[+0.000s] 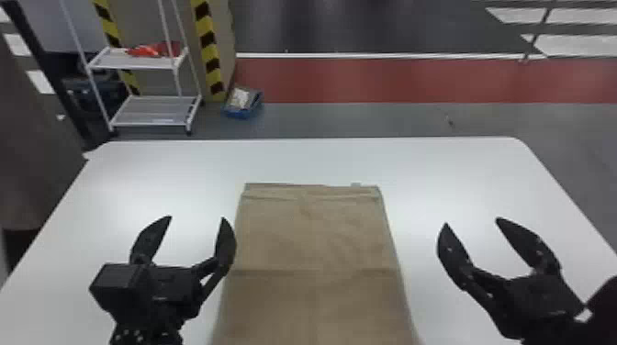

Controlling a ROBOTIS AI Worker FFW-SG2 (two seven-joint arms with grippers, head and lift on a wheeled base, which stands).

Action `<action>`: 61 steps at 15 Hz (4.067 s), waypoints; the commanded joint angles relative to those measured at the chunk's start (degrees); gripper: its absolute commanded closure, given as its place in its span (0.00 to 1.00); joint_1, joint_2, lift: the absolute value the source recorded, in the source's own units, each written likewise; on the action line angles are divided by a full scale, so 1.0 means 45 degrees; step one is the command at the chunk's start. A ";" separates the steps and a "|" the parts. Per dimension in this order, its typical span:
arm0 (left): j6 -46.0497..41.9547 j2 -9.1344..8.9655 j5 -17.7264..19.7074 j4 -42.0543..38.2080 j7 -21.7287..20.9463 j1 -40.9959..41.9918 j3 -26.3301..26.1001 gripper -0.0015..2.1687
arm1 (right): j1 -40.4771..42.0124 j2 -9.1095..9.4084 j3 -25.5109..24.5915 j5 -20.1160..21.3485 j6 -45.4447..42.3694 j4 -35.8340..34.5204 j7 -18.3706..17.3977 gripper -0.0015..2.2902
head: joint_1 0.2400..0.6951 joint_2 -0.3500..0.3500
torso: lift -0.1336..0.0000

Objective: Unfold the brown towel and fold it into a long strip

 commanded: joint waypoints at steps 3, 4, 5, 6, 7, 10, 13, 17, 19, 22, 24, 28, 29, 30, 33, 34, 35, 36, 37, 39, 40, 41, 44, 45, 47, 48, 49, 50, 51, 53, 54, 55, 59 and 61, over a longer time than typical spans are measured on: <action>0.0073 -0.0013 0.0477 0.1723 -0.0431 -0.1585 -0.0330 0.09 | -0.0147 0.0011 -0.0013 0.0077 -0.0148 0.0429 -0.0008 0.06 | 1.00 0.46 | 0.08; 0.0385 -0.0013 0.0750 0.2250 -0.0646 -0.2151 -0.0427 0.10 | -0.0167 0.0011 -0.0013 0.0116 -0.0148 0.0488 -0.0008 0.06 | 1.00 0.45 | 0.08; 0.0581 -0.0013 0.0926 0.2758 -0.0821 -0.2679 -0.0486 0.10 | -0.0186 0.0011 -0.0013 0.0135 -0.0148 0.0547 -0.0008 0.06 | 1.00 0.45 | 0.08; 0.0815 -0.0013 0.1121 0.3383 -0.1056 -0.3343 -0.0564 0.10 | -0.0206 0.0011 -0.0013 0.0155 -0.0187 0.0605 -0.0008 0.06 | 1.00 0.44 | 0.08; 0.1088 -0.0033 0.1317 0.4067 -0.1329 -0.4046 -0.0681 0.10 | -0.0245 0.0011 -0.0013 0.0194 -0.0187 0.0722 -0.0008 0.06 | 1.00 0.43 | 0.08; 0.3120 -0.0150 0.1688 0.5649 -0.1661 -0.5784 -0.0876 0.15 | -0.0421 0.0011 -0.0013 0.0252 -0.0187 0.0996 0.0012 0.06 | 1.00 0.41 | 0.08; 0.2924 -0.0228 0.1668 0.7211 -0.1739 -0.6917 -0.1091 0.15 | -0.0479 0.0011 -0.0013 0.0311 -0.0187 0.1074 0.0012 0.06 | 1.00 0.38 | 0.08; 0.2338 -0.0228 0.1609 0.8325 -0.1857 -0.7581 -0.1130 0.15 | -0.0499 0.0011 -0.0052 0.0311 -0.0187 0.1093 -0.0008 0.06 | 1.00 0.38 | 0.08; 0.2377 -0.0208 0.1609 0.8481 -0.1876 -0.7757 -0.1091 0.25 | -0.0479 0.0011 -0.0091 0.0311 -0.0226 0.1054 -0.0008 0.06 | 1.00 0.38 | 0.08; 0.2612 -0.0208 0.1609 0.8852 -0.2013 -0.8030 -0.0955 0.28 | -0.0440 0.0011 -0.0091 0.0311 -0.0304 0.1015 -0.0008 0.06 | 1.00 0.38 | 0.08; 0.2729 -0.0189 0.1629 0.8832 -0.2013 -0.7991 -0.0916 0.28 | -0.0460 0.0011 -0.0110 0.0311 -0.0304 0.0996 -0.0008 0.06 | 1.00 0.39 | 0.08; 0.2885 -0.0150 0.1551 0.8871 -0.2013 -0.7991 -0.0740 0.28 | -0.0479 0.0011 -0.0110 0.0311 -0.0304 0.0996 -0.0008 0.06 | 1.00 0.40 | 0.08; 0.2885 -0.0130 0.1570 0.8911 -0.2013 -0.7991 -0.0701 0.28 | -0.0479 0.0011 -0.0110 0.0311 -0.0304 0.0996 -0.0008 0.06 | 1.00 0.40 | 0.08; 0.2885 -0.0111 0.1551 0.8930 -0.2013 -0.7991 -0.0681 0.28 | -0.0479 0.0011 -0.0110 0.0311 -0.0304 0.0996 0.0012 0.06 | 1.00 0.41 | 0.08; 0.2885 -0.0091 0.1492 0.9028 -0.2032 -0.7971 -0.0681 0.28 | -0.0460 0.0011 -0.0071 0.0311 -0.0304 0.0976 0.0031 0.06 | 1.00 0.42 | 0.08; 0.2885 -0.0091 0.1492 0.9028 -0.2071 -0.7971 -0.0642 0.36 | -0.0460 0.0011 -0.0071 0.0311 -0.0304 0.0976 0.0031 0.06 | 1.00 0.42 | 0.08; 0.2885 -0.0091 0.1512 0.9028 -0.2052 -0.7952 -0.0603 0.47 | -0.0460 0.0011 -0.0071 0.0311 -0.0304 0.0976 0.0031 0.06 | 1.00 0.42 | 0.08; 0.2846 -0.0091 0.1512 0.8989 -0.2071 -0.7913 -0.0603 0.51 | -0.0479 0.0011 -0.0052 0.0311 -0.0304 0.0976 0.0031 0.06 | 1.00 0.42 | 0.08; 0.2768 -0.0091 0.1512 0.8891 -0.2052 -0.7835 -0.0583 0.63 | -0.0479 0.0011 -0.0052 0.0311 -0.0304 0.0976 0.0031 0.06 | 1.00 0.42 | 0.08; 0.2690 -0.0091 0.1512 0.8618 -0.2052 -0.7581 -0.0505 0.67 | -0.0460 0.0011 -0.0032 0.0311 -0.0304 0.0976 0.0031 0.06 | 1.00 0.43 | 0.08; 0.2690 -0.0091 0.1512 0.8422 -0.2052 -0.7444 -0.0505 0.67 | -0.0460 0.0011 -0.0032 0.0311 -0.0343 0.0976 0.0031 0.06 | 1.00 0.43 | 0.08; 0.2690 -0.0091 0.1512 0.8071 -0.1954 -0.7268 -0.0505 0.67 | -0.0440 0.0011 -0.0032 0.0311 -0.0343 0.0976 0.0031 0.06 | 1.00 0.43 | 0.08; 0.2729 -0.0091 0.1492 0.6293 -0.1778 -0.6311 -0.0525 0.67 | -0.0440 0.0011 0.0007 0.0311 -0.0343 0.0976 0.0031 0.06 | 1.00 0.43 | 0.08; 0.2768 -0.0072 0.1453 0.5375 -0.1681 -0.5823 -0.0544 0.67 | -0.0440 0.0011 0.0007 0.0311 -0.0343 0.0976 0.0031 0.06 | 1.00 0.43 | 0.08; 0.3471 -0.0052 0.1297 0.3266 -0.1681 -0.4807 -0.0642 0.67 | -0.0460 0.0011 0.0007 0.0272 -0.0343 0.0996 0.0031 0.06 | 1.00 0.42 | 0.08; 0.4448 -0.0052 0.1199 0.2114 -0.1857 -0.4261 -0.0779 0.67 | -0.0460 0.0011 0.0007 0.0213 -0.0343 0.0996 0.0012 0.06 | 1.00 0.41 | 0.08; 0.5424 -0.0033 0.1180 0.1118 -0.2032 -0.3811 -0.0974 0.67 | -0.0460 0.0011 -0.0032 0.0155 -0.0304 0.0996 -0.0027 0.06 | 1.00 0.40 | 0.08; 0.6401 -0.0013 0.1082 0.0082 -0.2189 -0.3323 -0.1365 0.67 | -0.0440 0.0011 -0.0071 0.0116 -0.0265 0.0996 -0.0184 0.06 | 1.00 0.39 | 0.08; 0.7260 0.0007 0.0887 -0.0797 -0.2267 -0.2913 -0.1853 0.67 | -0.0440 0.0011 -0.0091 -0.0021 -0.0226 0.0996 -0.0242 0.06 | 1.00 0.36 | 0.08; 0.8745 0.0007 0.0848 -0.2007 -0.2325 -0.2503 -0.2791 0.67 | -0.0421 0.0011 -0.0169 -0.0119 -0.0226 0.1015 -0.0262 0.06 | 1.00 0.26 | 0.08; 0.9252 0.0007 0.0867 -0.2515 -0.2306 -0.2327 -0.3240 0.67 | -0.0421 0.0011 -0.0208 -0.0216 -0.0226 0.1054 -0.0418 0.06 | 1.00 0.22 | 0.08; 0.9565 0.0026 0.0906 -0.2964 -0.2286 -0.2171 -0.3611 0.67 | -0.0421 0.0011 -0.0305 -0.0334 -0.0226 0.1133 -0.0457 0.06 | 1.00 0.18 | 0.08; 0.9917 0.0007 0.0242 -0.2984 -0.2130 -0.2210 -0.4548 0.31 | -0.0479 0.0011 -0.0364 -0.0529 -0.0187 0.1328 -0.0457 0.06 | 1.00 0.03 | 0.08; 0.9877 0.0026 0.0125 -0.2320 -0.2130 -0.2268 -0.4490 0.02 | -0.0538 0.0011 -0.0384 -0.0646 -0.0148 0.1425 -0.0457 0.06 | 1.00 0.01 | 0.08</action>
